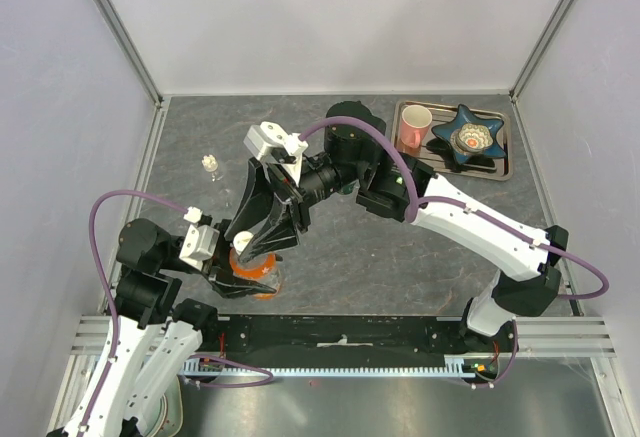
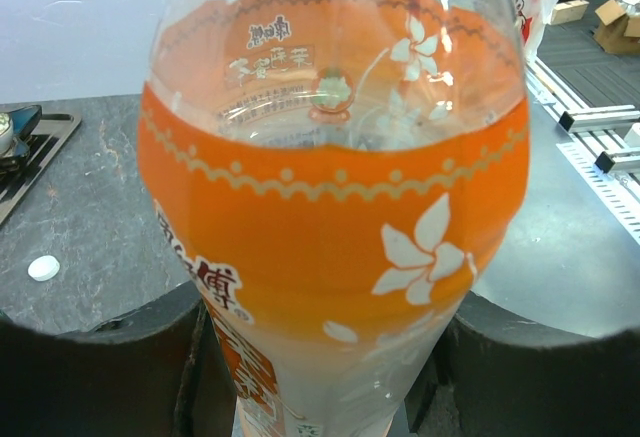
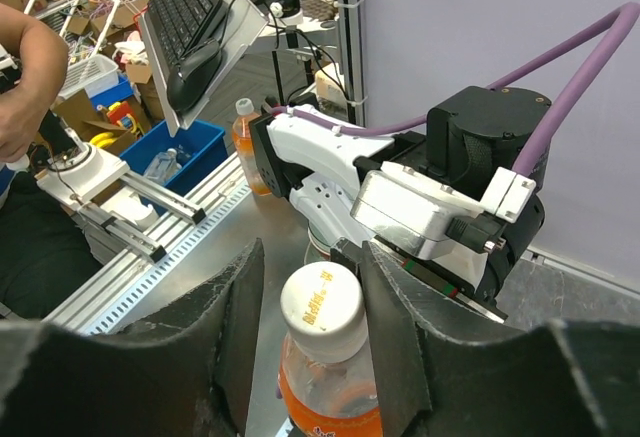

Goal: Screw on the bottle caps
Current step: Screw the bottle cap onto the plastic bottle.

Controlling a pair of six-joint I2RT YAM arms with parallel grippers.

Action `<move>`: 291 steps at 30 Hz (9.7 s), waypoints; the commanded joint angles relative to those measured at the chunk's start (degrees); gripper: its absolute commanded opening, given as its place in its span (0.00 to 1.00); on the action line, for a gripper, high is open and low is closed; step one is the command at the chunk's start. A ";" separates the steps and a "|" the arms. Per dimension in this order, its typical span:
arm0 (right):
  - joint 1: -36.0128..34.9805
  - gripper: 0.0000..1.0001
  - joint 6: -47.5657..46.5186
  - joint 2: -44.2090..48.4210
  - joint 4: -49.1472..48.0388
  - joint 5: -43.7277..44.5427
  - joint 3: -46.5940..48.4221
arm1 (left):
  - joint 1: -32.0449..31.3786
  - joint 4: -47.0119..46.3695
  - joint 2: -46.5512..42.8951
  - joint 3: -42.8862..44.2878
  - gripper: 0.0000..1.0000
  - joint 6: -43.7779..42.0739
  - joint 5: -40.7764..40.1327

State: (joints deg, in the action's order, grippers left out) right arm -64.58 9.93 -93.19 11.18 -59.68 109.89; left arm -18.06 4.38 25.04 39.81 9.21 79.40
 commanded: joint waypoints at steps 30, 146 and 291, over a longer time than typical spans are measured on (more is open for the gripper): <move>1.03 0.21 -4.66 4.15 2.53 5.10 -4.94 | 0.31 -4.12 -0.34 1.93 0.02 7.22 -7.85; -1.61 0.65 -7.21 5.56 8.27 8.89 2.53 | 0.31 2.12 -0.43 -2.20 0.02 -2.80 0.23; 1.65 0.63 2.11 1.61 -3.01 -0.08 -5.82 | 0.22 3.00 0.19 -1.23 0.02 -3.41 0.23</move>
State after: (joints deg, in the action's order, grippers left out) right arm -63.09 11.77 -92.01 10.98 -58.17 104.05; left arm -17.80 9.28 25.12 37.85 3.84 78.56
